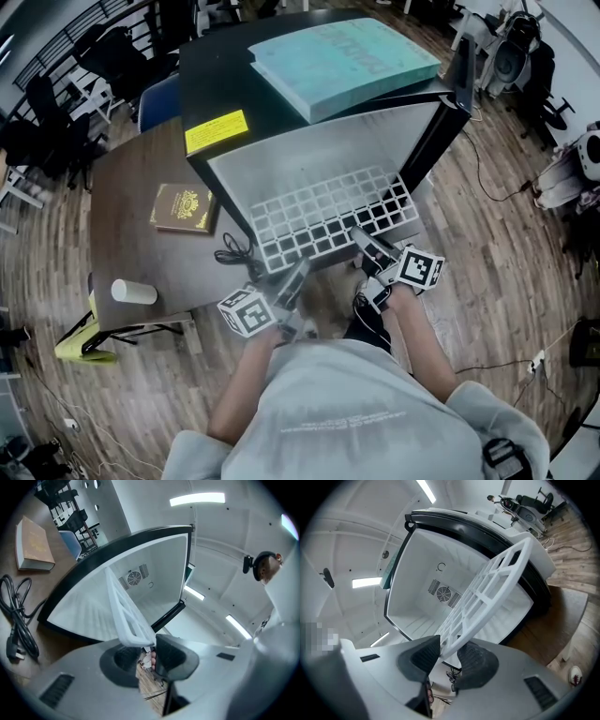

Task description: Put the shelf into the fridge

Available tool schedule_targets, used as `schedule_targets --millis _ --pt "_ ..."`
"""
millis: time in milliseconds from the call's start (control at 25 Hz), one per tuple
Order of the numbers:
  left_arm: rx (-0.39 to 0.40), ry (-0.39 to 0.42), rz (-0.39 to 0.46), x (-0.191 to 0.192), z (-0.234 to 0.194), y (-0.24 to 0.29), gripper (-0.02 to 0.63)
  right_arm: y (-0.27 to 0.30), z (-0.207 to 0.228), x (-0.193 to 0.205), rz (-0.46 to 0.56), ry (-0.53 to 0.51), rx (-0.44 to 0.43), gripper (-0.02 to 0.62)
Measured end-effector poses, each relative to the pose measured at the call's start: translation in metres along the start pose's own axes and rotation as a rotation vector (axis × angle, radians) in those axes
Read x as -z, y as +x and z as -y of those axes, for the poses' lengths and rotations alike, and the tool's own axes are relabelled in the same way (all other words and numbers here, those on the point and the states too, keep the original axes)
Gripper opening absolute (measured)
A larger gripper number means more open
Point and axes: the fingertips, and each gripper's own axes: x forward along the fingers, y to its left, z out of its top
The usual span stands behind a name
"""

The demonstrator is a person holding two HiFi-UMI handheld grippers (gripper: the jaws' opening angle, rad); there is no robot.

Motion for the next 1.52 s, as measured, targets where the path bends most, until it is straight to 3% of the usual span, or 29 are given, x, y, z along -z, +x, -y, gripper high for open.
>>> schedule_targets --millis 360,800,1120,1520 --pt "-0.009 -0.008 -0.007 0.005 0.004 0.006 0.077 -0.005 -0.003 0.002 -0.01 -0.009 -0.03 0.109" --pt "-0.023 -0.019 -0.016 0.006 0.0 0.009 0.077 -0.003 0.006 0.002 -0.041 -0.012 0.041 0.11" --pt "-0.025 -0.039 0.049 -0.004 0.0 0.013 0.077 0.004 0.003 -0.008 -0.028 -0.025 0.029 0.11" --pt "-0.066 -0.001 0.132 -0.022 -0.003 0.019 0.078 0.017 0.0 -0.02 -0.029 -0.043 0.008 0.123"
